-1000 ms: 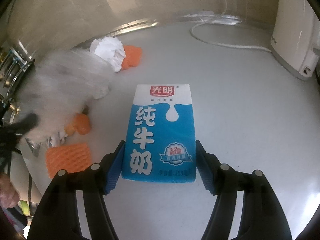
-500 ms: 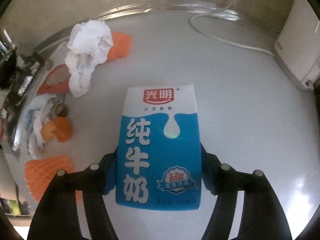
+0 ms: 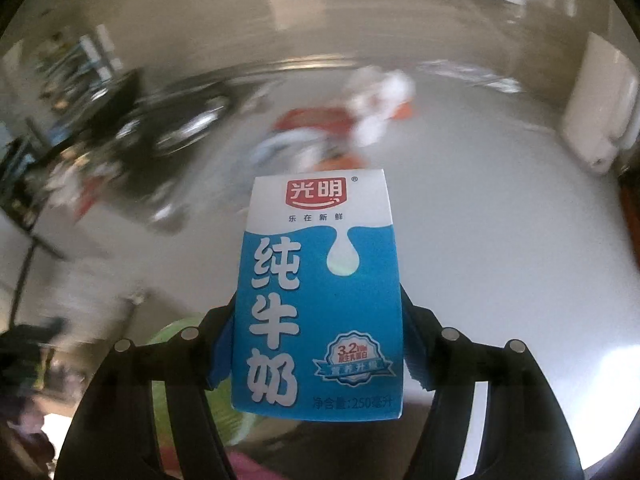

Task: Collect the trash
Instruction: 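Carry both items down and release them into the green basket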

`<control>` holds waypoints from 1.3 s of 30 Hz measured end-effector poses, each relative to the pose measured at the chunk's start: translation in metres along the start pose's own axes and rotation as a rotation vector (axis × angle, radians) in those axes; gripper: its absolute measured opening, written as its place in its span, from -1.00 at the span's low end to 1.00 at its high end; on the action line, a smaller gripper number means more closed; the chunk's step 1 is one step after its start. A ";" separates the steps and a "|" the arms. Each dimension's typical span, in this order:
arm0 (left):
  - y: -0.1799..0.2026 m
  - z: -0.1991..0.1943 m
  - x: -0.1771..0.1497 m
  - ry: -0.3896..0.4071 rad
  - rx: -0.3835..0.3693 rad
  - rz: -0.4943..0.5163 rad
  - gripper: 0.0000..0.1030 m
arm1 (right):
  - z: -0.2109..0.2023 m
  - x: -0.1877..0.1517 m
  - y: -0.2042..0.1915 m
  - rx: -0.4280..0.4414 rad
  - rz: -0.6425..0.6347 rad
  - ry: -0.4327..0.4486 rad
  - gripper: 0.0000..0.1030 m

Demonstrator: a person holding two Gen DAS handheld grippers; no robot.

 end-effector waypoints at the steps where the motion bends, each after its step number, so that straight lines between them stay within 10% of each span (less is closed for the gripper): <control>1: -0.004 0.009 -0.020 -0.038 -0.007 0.003 -0.94 | 0.000 -0.010 -0.014 0.017 -0.010 -0.006 0.31; 12: -0.027 0.127 -0.147 -0.382 -0.041 -0.090 -0.92 | 0.048 -0.096 -0.147 0.129 -0.148 -0.116 0.32; 15: -0.038 0.114 -0.147 -0.338 -0.043 -0.125 -0.31 | 0.067 -0.108 -0.162 0.141 -0.168 -0.142 0.32; 17: -0.049 0.094 -0.135 -0.250 -0.008 -0.142 0.56 | 0.079 -0.116 -0.171 0.138 -0.189 -0.163 0.32; 27: -0.089 0.040 -0.116 -0.070 0.109 -0.172 0.75 | 0.141 -0.149 -0.196 0.144 -0.272 -0.260 0.34; 32: -0.096 0.024 -0.097 -0.016 0.166 -0.128 0.85 | 0.168 -0.170 -0.201 0.057 -0.347 -0.337 0.74; 39: -0.082 0.026 -0.058 -0.011 0.127 -0.116 0.85 | 0.110 -0.130 -0.164 -0.008 -0.301 -0.168 0.90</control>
Point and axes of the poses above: each gripper's, at about its wrist camera, not at the fingertips, and z roughly the way its jaws point, y to its right, x to its top, the point moved 9 cm from there along z, roughly the way its jaws point, and after that the axes turned 9 degrees about -y, right-handed, at the moved point
